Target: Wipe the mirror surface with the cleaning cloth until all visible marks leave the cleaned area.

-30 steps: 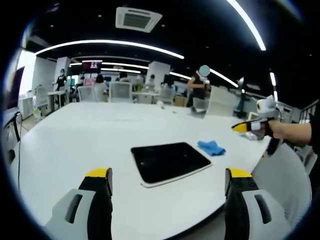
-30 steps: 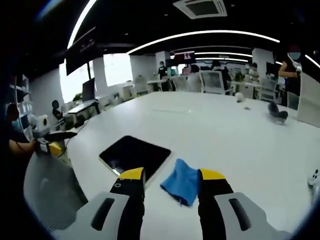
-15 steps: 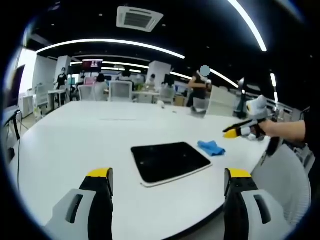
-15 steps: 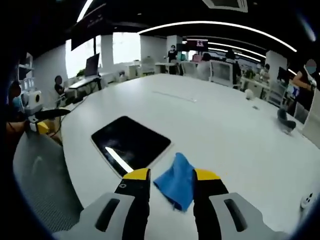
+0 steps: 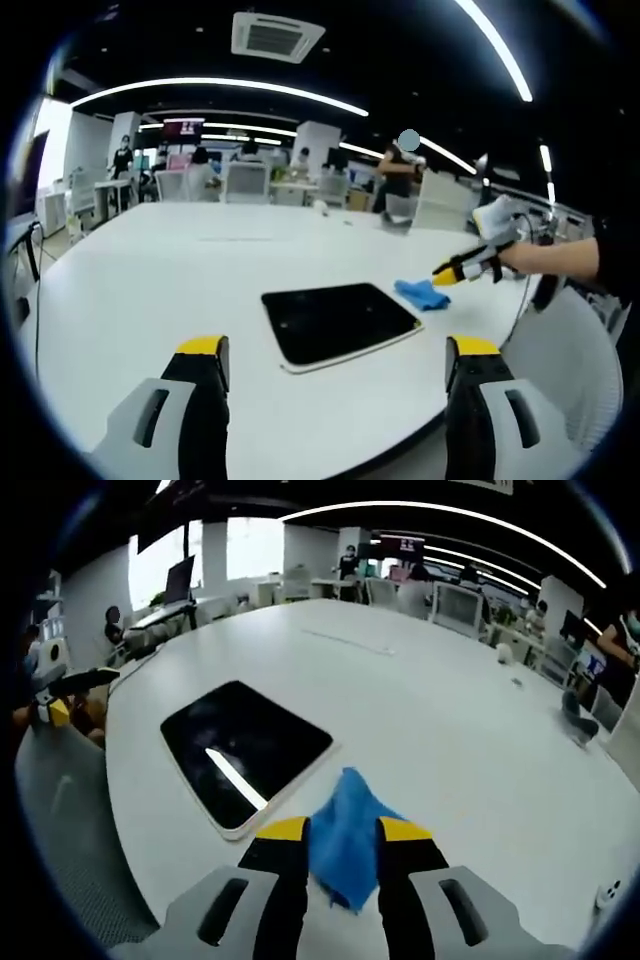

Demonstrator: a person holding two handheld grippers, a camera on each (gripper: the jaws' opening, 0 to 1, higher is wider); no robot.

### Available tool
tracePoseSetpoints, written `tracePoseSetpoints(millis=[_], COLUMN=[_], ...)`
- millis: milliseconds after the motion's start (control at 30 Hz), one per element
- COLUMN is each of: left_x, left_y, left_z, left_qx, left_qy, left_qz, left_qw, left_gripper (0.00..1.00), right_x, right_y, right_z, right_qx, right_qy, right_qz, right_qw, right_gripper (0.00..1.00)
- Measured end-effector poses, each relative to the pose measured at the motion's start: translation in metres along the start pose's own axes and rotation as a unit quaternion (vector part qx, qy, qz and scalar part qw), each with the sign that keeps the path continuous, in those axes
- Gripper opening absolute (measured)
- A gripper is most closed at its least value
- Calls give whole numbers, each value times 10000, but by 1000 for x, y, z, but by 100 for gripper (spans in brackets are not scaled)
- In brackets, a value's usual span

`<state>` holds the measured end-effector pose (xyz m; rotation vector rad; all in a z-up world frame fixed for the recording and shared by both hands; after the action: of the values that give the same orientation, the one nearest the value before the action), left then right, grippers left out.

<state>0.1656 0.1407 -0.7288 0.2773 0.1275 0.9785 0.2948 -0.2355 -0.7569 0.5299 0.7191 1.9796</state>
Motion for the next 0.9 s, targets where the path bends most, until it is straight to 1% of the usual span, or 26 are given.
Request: tracePoseSetpoints(millis=[67,167,267,333,433,667,767,833,900], left_x=[0,0,0,1,2,1,1,1,1], left_y=[0,0,0,1,1,1,2,2,1], left_z=[0,0,0,0,0,0,1,1,1], left_qx=[8,-7,-11,-14,-59,-43,-128,-121,-85], left_qy=[-11,3,13,-21,-43,-63,-95,-105,-104], left_qz=[-30,-7,-7,29,95,48,47,48,17], left_qw=[10000,10000,10000,10000,9999,10000,9999,9999,9999], left_gripper=[88,87,88,89,93,93,97,98,98], right_x=[-1,-3,-5,-6,-8,-11,-11,-10,-11], right_y=[-4,-10,-15,-18,-22,-29,-31,-33,-33], right_z=[-2,-5,-7,-8,-8,-9,-12,-13,-12], right_qx=[56,130,242,343,397,580,712,739,769], right_qy=[-14,-154,-139,-167,-230,-179,-227,-172,-226], right_qz=[1,16,-32,-140,-161,-206,-264,-260,-254], right_qw=[10000,9998,9996,9992,9988,9979,9969,9968,9965], right_gripper=[22,22,21,21,21,21,21,21,21])
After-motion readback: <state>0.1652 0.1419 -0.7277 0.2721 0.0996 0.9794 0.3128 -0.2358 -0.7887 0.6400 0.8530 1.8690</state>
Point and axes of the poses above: the point that each gripper's makers call its tool centre point, and the gripper's own axes: y roughly backward along the fingers, x roughly to its left, z roughly out of its top, the point moved 9 cm from there along y, roughly backward along the fingers, and after that the axes turned 12 degrees about -y, right-handed, at the moved point
